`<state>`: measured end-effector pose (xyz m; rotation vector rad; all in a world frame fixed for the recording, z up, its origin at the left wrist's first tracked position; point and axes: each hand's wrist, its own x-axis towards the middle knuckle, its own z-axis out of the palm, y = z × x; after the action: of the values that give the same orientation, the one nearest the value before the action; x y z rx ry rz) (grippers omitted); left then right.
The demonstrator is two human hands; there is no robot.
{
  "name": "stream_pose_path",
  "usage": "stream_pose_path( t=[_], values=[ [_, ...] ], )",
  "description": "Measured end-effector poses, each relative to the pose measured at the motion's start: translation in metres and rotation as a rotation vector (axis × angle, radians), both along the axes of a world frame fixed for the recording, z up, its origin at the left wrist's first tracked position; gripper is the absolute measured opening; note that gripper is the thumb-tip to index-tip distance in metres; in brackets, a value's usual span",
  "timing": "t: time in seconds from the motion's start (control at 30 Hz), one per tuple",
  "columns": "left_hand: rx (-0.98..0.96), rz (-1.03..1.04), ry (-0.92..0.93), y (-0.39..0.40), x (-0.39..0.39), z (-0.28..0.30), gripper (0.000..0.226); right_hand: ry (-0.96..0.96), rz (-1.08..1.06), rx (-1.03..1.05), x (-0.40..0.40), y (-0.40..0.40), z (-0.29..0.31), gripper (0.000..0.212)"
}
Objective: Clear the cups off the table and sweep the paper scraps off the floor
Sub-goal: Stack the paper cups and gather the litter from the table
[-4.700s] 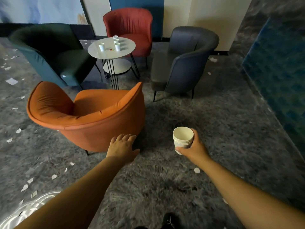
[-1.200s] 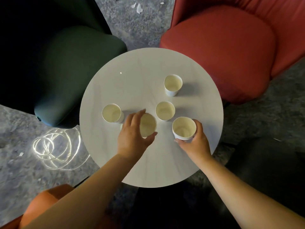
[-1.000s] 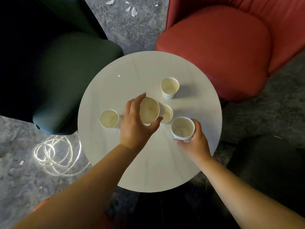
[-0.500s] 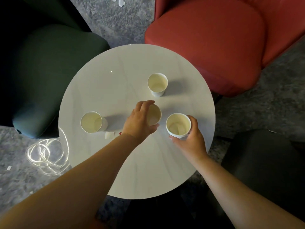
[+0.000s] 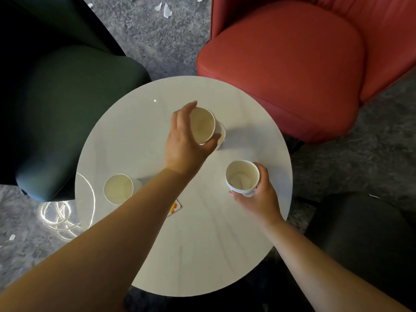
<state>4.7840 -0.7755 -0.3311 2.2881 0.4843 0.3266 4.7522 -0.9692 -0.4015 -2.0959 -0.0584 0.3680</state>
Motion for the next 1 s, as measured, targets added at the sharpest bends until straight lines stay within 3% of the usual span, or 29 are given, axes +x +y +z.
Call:
stream_pose_path(
  t=[0.2,0.33,0.57,0.8,0.9,1.0],
  values=[
    [0.131,-0.139,0.228,0.004,0.014,-0.038,0.085,0.002,-0.002,0.021,0.012,0.005,-0.007,0.076],
    [0.100,-0.203,0.303,0.006,0.013,-0.050,0.086,-0.015,0.000,0.033,0.017,0.010,-0.009,0.078],
    [-0.064,0.060,0.077,0.019,-0.002,-0.001,0.081,0.007,0.018,0.036,0.021,0.024,-0.005,0.074],
    [-0.119,0.032,0.098,0.031,-0.038,0.032,0.083,0.001,0.096,0.031,0.018,0.047,0.001,0.072],
    [-0.161,-0.083,0.143,0.031,-0.047,0.042,0.082,-0.006,0.156,0.007,0.017,0.064,0.008,0.066],
    [-0.040,-0.179,0.185,0.030,-0.058,0.037,0.081,-0.011,0.215,0.019,0.014,0.084,0.018,0.062]
  ],
)
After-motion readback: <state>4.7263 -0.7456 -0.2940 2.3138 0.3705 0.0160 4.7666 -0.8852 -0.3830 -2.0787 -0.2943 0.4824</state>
